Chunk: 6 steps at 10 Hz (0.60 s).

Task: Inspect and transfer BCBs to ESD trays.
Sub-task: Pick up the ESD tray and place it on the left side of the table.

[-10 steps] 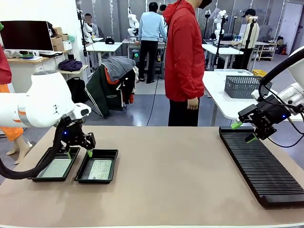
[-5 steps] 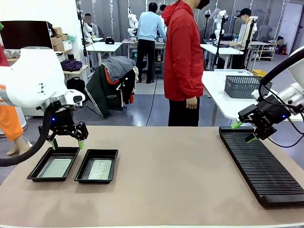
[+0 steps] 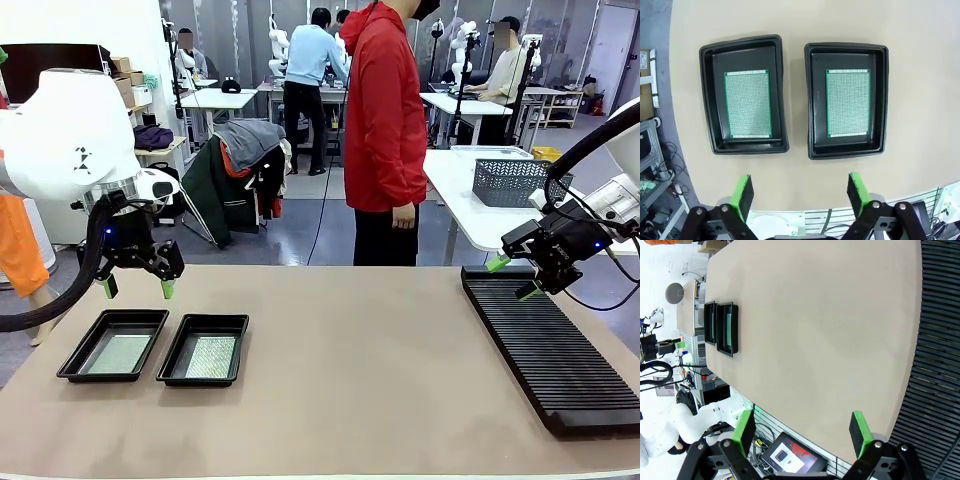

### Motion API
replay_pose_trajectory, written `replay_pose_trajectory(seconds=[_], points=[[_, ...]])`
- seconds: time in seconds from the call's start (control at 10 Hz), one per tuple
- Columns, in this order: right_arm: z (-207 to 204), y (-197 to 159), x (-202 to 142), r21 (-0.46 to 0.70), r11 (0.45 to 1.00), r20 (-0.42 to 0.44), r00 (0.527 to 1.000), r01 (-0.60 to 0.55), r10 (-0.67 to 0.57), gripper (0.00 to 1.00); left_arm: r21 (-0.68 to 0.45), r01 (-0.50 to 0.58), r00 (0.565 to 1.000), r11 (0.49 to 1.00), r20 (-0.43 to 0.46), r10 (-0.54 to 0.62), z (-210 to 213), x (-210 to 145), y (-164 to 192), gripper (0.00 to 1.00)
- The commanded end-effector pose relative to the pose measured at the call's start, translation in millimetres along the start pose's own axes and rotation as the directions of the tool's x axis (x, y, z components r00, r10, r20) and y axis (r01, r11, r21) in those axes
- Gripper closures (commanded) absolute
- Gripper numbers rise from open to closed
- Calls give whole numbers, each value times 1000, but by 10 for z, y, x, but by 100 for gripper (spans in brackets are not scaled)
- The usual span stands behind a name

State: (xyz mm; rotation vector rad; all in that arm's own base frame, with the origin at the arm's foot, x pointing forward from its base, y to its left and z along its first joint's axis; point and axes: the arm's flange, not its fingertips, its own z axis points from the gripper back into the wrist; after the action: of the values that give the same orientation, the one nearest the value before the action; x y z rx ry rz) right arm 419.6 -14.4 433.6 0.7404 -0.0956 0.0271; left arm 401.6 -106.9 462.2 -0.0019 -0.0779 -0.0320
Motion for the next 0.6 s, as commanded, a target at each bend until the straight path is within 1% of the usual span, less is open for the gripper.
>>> replay_pose_trajectory(seconds=[0.0,0.5], points=[[-14,11,-20,-1,1000,11,1000,22,-22,0,-1,-3,1000,1000,-2,3,-34,-12,11,0],[-14,11,-20,-1,1000,11,1000,22,-22,0,-1,-3,1000,1000,-2,3,-34,-12,11,0]])
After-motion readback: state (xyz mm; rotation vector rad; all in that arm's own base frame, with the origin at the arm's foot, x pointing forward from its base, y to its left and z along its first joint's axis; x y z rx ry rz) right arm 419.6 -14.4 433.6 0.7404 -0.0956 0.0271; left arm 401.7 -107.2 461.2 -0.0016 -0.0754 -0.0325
